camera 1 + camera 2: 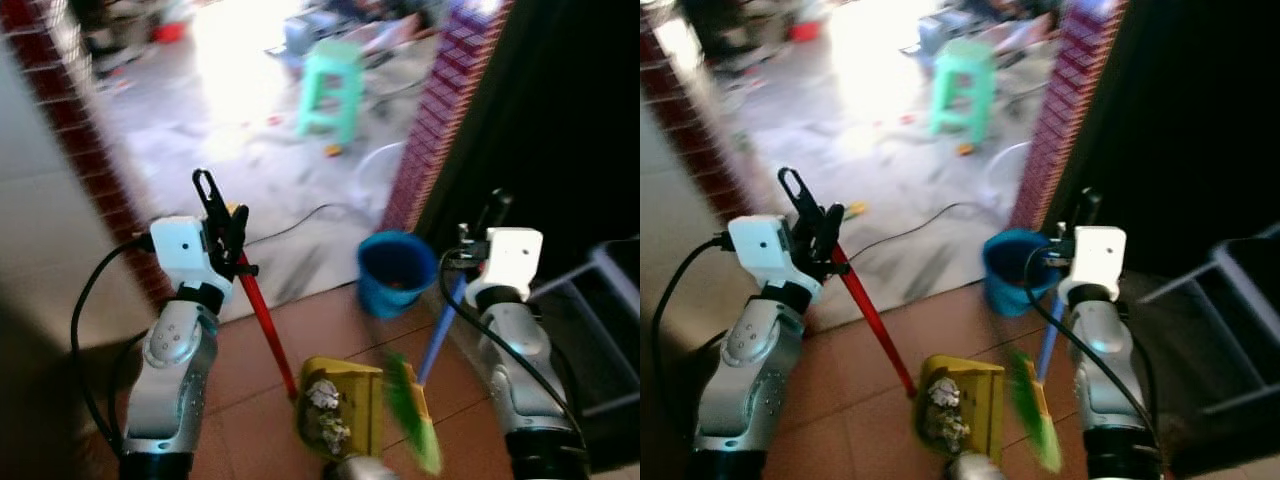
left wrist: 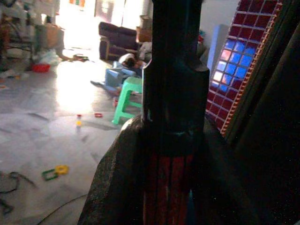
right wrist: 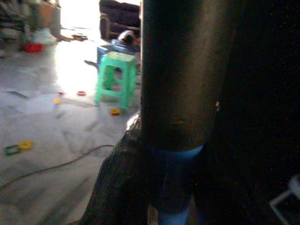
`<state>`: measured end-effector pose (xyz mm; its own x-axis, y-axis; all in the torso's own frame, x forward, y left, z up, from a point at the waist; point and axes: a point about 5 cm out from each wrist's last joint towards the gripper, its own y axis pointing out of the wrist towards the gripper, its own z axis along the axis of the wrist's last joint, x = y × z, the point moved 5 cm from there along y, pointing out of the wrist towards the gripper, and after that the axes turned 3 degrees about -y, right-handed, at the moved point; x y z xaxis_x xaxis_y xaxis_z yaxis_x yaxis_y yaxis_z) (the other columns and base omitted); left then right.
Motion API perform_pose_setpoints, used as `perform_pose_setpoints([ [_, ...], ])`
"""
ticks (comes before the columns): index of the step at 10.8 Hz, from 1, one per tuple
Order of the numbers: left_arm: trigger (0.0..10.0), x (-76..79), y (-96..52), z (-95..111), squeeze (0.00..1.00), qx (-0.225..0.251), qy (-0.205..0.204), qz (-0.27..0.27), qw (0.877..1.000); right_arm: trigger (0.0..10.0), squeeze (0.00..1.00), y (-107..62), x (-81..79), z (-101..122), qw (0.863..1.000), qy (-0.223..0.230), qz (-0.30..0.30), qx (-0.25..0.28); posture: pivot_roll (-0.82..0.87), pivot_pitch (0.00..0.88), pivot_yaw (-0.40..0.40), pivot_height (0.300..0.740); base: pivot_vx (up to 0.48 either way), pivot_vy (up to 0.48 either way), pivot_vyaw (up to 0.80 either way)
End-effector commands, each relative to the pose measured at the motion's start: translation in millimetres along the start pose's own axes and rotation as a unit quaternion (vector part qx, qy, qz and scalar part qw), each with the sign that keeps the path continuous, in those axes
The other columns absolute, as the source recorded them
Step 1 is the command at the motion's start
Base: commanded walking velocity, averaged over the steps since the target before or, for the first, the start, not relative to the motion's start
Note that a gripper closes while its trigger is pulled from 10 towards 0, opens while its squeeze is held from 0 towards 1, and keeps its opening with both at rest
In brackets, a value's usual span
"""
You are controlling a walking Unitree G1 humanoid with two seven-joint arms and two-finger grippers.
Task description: Sweep floor
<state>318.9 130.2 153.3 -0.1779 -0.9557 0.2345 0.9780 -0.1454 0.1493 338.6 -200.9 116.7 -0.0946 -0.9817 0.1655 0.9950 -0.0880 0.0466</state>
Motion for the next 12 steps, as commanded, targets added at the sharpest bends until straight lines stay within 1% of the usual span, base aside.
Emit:
perform_pose_setpoints([
  [1,10.0,14.0,4.0,22,0.0,0.041,-0.012,-0.026,0.999,10.0,0.0,2.3,6.3,8,1.0,-0.01,-0.01,0.017,-0.11,0.0,-0.035,0.74,0.337,0.0,-0.77],
  [3,10.0,14.9,4.4,22,0.0,0.041,-0.013,-0.028,0.999,10.0,0.0,2.8,5.6,7,1.0,-0.017,-0.009,0.015,-0.11,0.0,-0.034,0.74,0.337,0.0,-0.76],
  [4,10.0,14.9,5.3,23,0.0,0.042,-0.015,-0.028,0.999,10.0,0.0,2.2,8.9,3,0.999,-0.026,-0.016,0.007,-0.11,0.0,-0.031,0.74,0.341,0.0,-0.56],
  [6,10.0,16.4,7.1,23,0.0,0.043,-0.017,-0.031,0.998,10.0,0.0,2.0,10.3,-1,0.999,-0.028,-0.02,0.003,-0.11,0.0,-0.027,0.74,0.337,0.0,-0.46],
  [7,10.0,18.2,8.4,25,0.0,0.047,-0.018,-0.034,0.998,10.0,0.0,1.9,9.6,-2,0.999,-0.028,-0.02,0.002,-0.11,0.0,-0.026,0.74,0.337,0.0,0.0],
  [9,10.0,21.2,12.1,35,0.0,0.06,-0.038,-0.038,0.997,10.0,0.0,2.6,7.0,-5,0.999,-0.029,-0.019,0.0,-0.11,0.0,-0.026,0.74,0.317,0.0,0.0],
  [10,10.0,22.2,13.0,39,0.0,0.065,-0.054,-0.038,0.996,10.0,0.0,2.6,7.3,-6,0.999,-0.03,-0.018,-0.001,-0.11,0.0,-0.026,0.74,0.0,0.0,0.0],
  [12,10.0,23.0,14.5,41,0.0,0.066,-0.056,-0.04,0.995,10.0,0.0,2.8,8.0,-9,0.999,-0.033,-0.017,-0.003,-0.1,0.0,-0.028,0.74,0.0,0.0,0.0],
])
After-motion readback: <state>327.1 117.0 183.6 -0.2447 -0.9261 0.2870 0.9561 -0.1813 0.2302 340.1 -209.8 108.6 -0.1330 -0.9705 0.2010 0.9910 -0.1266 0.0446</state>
